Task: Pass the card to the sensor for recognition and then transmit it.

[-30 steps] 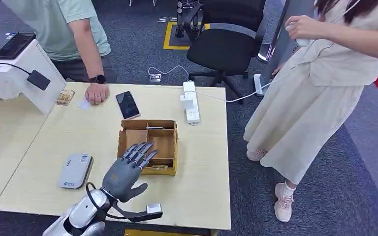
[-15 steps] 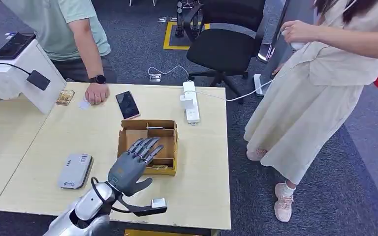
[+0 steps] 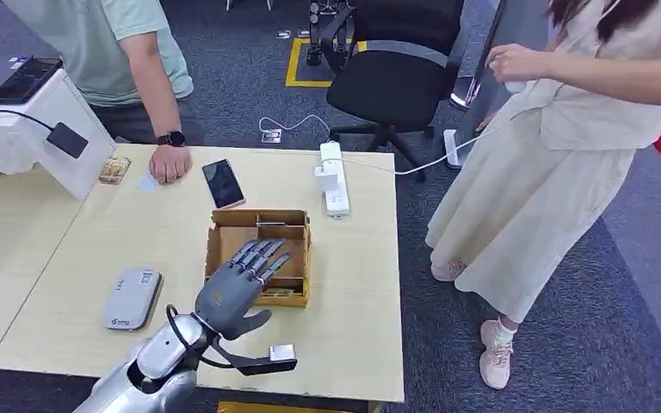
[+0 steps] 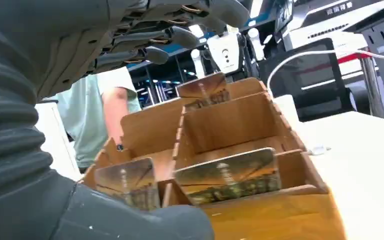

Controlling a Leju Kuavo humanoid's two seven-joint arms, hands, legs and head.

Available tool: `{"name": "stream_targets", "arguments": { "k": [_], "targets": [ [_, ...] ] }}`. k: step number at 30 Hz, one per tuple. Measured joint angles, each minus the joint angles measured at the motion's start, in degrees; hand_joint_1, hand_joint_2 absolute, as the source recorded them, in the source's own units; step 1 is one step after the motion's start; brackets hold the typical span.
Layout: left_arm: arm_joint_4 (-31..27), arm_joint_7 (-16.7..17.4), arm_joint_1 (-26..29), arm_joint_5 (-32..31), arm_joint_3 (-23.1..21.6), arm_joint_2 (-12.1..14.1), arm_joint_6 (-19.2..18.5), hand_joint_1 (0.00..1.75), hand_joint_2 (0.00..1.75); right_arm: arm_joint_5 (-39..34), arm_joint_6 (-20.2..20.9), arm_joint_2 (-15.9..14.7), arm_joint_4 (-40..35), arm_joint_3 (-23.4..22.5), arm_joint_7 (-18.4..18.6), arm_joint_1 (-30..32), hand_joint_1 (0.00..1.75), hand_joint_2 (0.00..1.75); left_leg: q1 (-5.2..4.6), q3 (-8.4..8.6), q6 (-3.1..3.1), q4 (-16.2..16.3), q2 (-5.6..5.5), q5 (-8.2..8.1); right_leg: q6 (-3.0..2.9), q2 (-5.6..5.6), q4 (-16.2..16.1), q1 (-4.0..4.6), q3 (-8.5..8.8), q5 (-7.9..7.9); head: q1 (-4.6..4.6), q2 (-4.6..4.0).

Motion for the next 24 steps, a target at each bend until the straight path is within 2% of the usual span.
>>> {"name": "stream_targets", "arguments": {
  "k": [8, 24],
  "targets": [
    [3.3, 0.2, -0.9, 1.7, -2.3, -1.1, -1.2, 0.00, 1.75, -0.1, 0.1, 0.1, 0.0, 0.6, 0.1, -0.2, 0.00, 0.00, 0.00, 0.00, 0.00, 0.0, 0.00, -0.01, 0.00, 0.00, 0.0, 0.00, -0.01, 0.00, 0.02, -0.02],
    [8.1, 0.2, -1.2, 2.9, -4.9, -3.4, -0.7, 0.00, 1.75, -0.4, 0.0, 0.2, 0.1, 0.8, 0.1, -0.2, 0.00, 0.00, 0.00, 0.00, 0.00, 0.0, 0.00, 0.00, 0.00, 0.00, 0.0, 0.00, -0.01, 0.00, 0.02, 0.00]
  ]
}}
